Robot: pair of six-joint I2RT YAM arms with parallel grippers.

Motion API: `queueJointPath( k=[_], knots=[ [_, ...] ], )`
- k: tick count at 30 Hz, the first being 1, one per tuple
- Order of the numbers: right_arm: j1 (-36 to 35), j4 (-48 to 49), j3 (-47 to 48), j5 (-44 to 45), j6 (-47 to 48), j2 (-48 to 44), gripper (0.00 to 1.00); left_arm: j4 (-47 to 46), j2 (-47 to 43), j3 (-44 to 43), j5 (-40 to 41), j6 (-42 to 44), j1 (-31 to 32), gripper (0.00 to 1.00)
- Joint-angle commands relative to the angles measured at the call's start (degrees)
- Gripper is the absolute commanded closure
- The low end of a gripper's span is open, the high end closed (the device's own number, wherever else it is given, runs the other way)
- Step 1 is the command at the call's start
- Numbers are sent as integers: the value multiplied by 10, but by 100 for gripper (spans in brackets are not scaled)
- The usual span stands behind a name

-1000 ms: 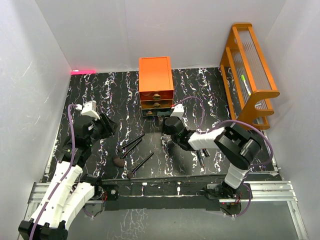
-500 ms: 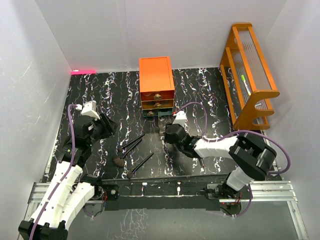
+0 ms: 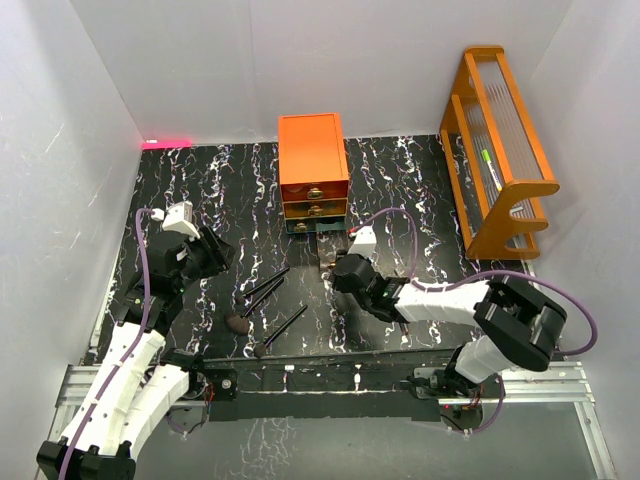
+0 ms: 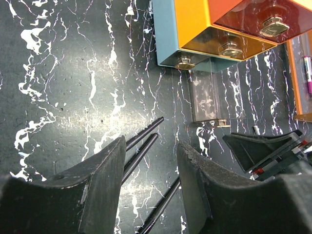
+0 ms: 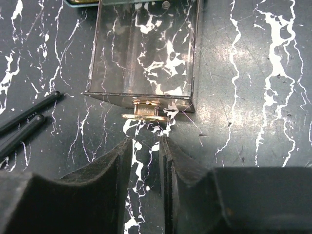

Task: Organize the makeup
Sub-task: Open the drawer in the storage box.

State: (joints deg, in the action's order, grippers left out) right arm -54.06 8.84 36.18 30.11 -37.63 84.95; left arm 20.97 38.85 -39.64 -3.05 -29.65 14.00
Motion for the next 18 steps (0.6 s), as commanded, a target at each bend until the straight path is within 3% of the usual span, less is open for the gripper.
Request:
queueJointPath(
  k=[1, 3, 5, 18],
  knots=[
    [-4, 14, -6, 25, 9, -35, 59, -5, -1, 2, -3, -2, -3, 55],
    [-5, 11, 0, 31, 17, -31, 48, -6, 0, 3, -4, -2, -2, 55],
    [-5, 9, 9, 35, 23, -18, 45, -6, 1, 3, -5, -2, -2, 55],
    [-5, 9, 62, 40, 21, 62, 44, -5, 1, 2, -4, -2, -2, 55]
  ],
)
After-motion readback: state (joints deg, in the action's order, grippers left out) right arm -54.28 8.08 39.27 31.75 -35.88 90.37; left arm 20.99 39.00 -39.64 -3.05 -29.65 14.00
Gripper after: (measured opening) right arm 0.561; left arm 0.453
